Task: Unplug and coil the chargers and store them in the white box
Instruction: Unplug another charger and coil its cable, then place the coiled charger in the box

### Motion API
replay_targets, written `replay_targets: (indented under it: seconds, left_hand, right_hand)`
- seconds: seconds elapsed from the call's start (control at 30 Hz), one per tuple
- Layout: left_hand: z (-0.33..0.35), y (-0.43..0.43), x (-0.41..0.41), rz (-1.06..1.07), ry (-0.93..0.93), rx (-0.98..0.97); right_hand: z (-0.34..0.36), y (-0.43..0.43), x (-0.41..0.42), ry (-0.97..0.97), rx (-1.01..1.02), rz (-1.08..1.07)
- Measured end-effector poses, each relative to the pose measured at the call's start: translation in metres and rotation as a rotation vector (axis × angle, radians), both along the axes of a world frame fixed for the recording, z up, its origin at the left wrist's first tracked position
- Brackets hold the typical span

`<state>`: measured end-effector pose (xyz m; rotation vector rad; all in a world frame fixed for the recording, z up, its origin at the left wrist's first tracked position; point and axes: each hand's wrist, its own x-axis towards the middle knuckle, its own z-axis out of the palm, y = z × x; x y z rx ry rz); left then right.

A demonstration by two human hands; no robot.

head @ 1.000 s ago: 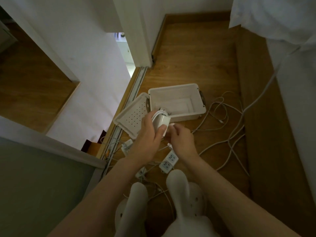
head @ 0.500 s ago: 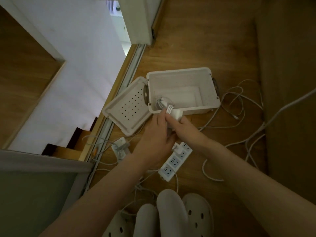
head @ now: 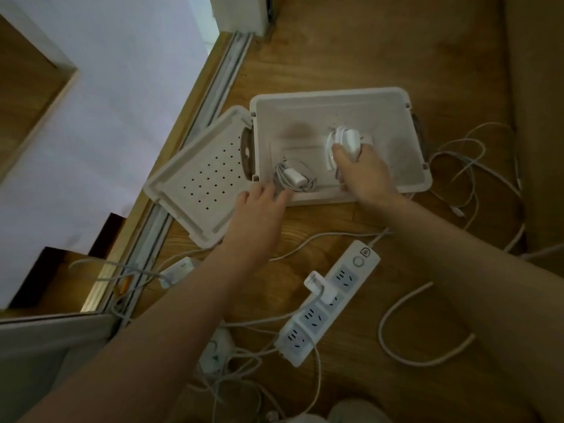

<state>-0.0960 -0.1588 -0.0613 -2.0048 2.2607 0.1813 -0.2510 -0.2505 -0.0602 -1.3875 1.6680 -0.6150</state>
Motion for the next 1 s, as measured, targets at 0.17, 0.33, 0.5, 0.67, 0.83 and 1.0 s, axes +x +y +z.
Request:
replay_targets:
  seconds: [0.17, 0.33, 0.5, 0.67, 0.83, 1.0]
  left_hand:
    - [-0.007, 0.001, 0.002, -0.073, 0.001, 0.004]
    - [-0.016, 0.011, 0.000, -0.101, -0.037, -0.049]
    - [-0.005, -0.004, -0.008, -0.137, -0.098, -0.082]
    - [-0.007, -0.003, -0.009, -0.101, -0.101, -0.088]
    - [-0.007, -0.001, -0.010, -0.094, -0.055, -0.122]
    - [0.001, -0.004, -0.016, 0.025, 0.090, -0.064]
  right_hand:
    - [-0.024, -0.031, 0.002, 0.139, 0.101, -0.041]
    - [-0.049, -0.040, -0.001, 0.307, 0.234, 0.022]
    - [-0.047, -0.040, 0.005, 0.462, 0.321, 0.260]
    - [-0.044, -0.047, -0.006, 0.622, 0.247, 0.439]
    - [-0.045, -0.043, -0.013, 0.585, 0.190, 0.447]
    - [-0.032, -0.005, -0.013, 0.411, -0.107, 0.382]
